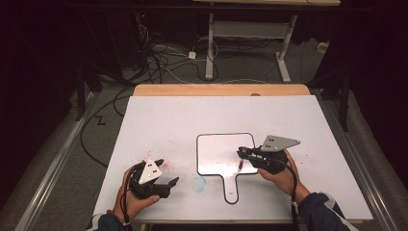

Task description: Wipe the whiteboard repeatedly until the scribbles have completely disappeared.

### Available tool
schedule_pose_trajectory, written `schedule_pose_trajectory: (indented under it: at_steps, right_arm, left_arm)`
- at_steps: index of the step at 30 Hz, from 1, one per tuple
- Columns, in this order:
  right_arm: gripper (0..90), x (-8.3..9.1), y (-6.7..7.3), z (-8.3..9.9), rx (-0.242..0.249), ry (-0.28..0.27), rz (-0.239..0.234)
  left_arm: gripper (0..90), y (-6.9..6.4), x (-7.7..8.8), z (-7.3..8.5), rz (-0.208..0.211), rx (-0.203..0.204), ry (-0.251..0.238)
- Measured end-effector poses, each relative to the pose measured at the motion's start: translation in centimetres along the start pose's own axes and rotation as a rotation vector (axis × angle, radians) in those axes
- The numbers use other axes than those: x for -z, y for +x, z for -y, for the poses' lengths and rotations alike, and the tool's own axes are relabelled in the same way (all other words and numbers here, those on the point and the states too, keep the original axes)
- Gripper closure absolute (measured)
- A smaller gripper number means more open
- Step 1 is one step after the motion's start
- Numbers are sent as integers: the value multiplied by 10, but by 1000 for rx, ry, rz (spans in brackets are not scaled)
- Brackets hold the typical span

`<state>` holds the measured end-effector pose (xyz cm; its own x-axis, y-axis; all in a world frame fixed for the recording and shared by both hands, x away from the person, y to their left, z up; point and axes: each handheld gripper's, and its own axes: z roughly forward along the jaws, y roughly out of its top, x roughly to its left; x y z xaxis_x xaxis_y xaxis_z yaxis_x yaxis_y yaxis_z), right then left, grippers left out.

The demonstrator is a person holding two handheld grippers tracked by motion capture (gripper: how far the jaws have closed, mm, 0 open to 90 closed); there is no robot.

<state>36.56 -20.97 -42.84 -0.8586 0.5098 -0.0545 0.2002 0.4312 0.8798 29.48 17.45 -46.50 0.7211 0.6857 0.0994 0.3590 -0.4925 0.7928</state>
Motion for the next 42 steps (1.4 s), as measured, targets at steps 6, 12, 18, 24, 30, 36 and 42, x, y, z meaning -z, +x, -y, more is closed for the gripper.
schedule_pose_trajectory:
  at_steps: [6, 12, 18, 24, 30, 36, 42]
  right_arm:
    - [813, -19, 7, -9, 10, -10, -41]
    - [813, -31, 23, -15, 41, -12, -90]
    - [813, -28, 21, -15, 77, 4, -60]
    - [813, -14, -5, -9, 81, 18, 53]
    - [814, -17, -11, -7, 58, -2, 70]
    - [813, -36, 4, -15, 54, -22, 2]
    - [813, -53, 22, -22, 62, -42, -46]
  left_arm:
    - [204, -3, -2, 2, 25, -1, 16]
    - [203, -3, 0, 4, 16, 4, 7]
    - [197, -2, 2, 5, 7, 7, 10]
    - [197, -3, 2, 5, 4, -1, 9]
    - [197, -3, 0, 4, 18, 9, 4]
    - [197, -4, 0, 4, 21, 2, 11]
    - [197, -3, 0, 5, 25, 5, 10]
